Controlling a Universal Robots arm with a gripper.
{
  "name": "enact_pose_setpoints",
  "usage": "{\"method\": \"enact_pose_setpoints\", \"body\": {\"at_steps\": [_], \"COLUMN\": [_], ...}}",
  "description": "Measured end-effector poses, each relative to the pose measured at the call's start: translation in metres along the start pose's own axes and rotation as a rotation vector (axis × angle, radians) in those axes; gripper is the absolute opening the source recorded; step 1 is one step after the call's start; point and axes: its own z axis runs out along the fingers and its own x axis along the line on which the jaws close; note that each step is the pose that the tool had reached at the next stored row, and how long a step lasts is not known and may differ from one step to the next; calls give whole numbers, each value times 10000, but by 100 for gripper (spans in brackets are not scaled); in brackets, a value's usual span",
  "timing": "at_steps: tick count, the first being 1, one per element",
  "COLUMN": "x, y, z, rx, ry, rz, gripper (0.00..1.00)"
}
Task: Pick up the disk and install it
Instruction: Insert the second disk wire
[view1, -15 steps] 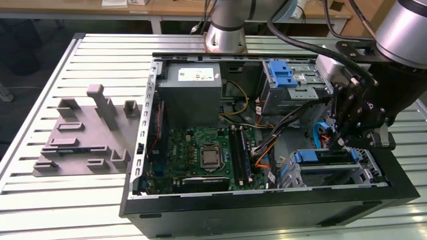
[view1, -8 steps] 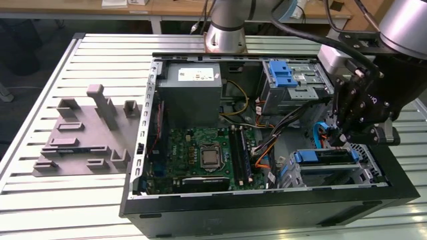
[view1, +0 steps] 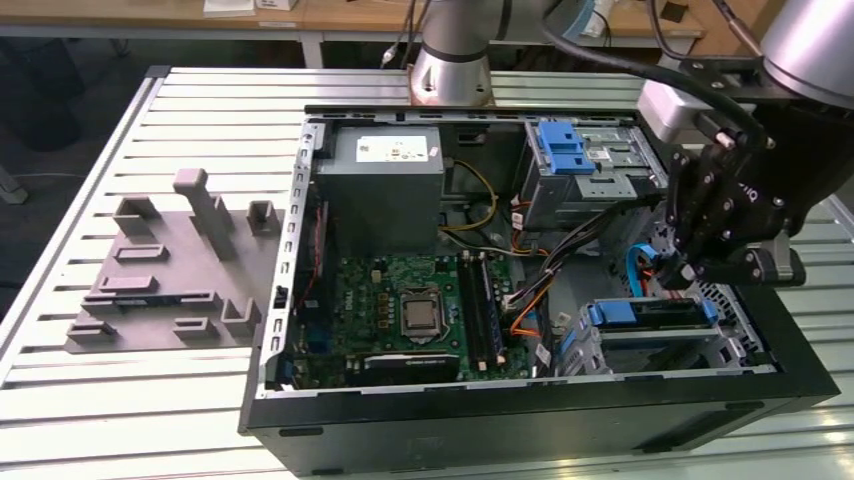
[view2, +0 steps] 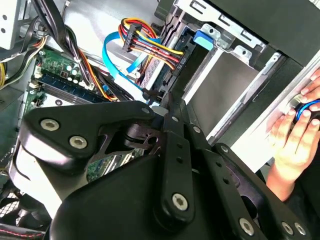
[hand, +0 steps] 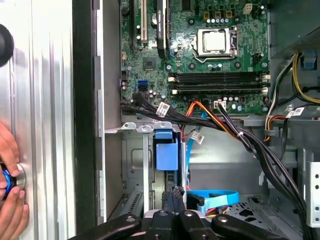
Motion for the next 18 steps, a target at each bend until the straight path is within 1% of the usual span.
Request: {"method": "enact_pose_setpoints", "body": {"at_steps": [5, 9, 12, 14, 18], "x": [-19, -42, -57, -81, -178], "y": [9, 23, 51, 66, 74], "z": [-95, -155, -168, -169, -175], "rx": [0, 0, 0, 0, 0], "ry": [0, -2, -1, 0, 12], "rz": [0, 1, 0, 0, -1], "gripper": [11, 11, 11, 11, 11]}}
